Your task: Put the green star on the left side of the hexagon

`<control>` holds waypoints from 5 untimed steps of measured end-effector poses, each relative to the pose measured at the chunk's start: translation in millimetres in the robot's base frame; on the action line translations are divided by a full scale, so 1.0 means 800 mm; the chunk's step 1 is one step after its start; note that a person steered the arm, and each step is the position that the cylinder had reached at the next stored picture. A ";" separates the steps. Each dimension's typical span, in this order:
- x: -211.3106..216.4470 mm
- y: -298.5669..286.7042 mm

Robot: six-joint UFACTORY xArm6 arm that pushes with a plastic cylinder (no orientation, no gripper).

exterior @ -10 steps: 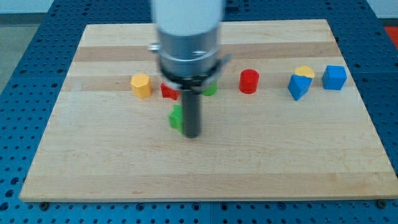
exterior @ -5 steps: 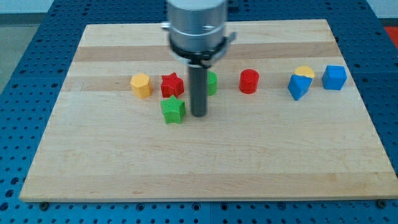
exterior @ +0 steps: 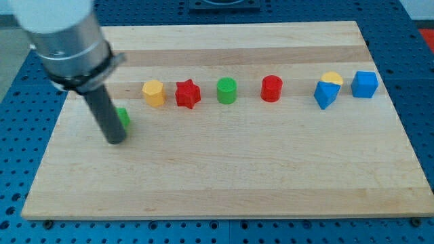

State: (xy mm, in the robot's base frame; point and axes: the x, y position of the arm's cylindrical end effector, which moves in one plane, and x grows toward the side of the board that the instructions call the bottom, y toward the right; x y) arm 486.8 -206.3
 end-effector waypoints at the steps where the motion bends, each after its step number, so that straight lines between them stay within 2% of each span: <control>1: -0.054 -0.046; 2: -0.081 -0.057; 4: -0.030 -0.035; 5: -0.046 -0.019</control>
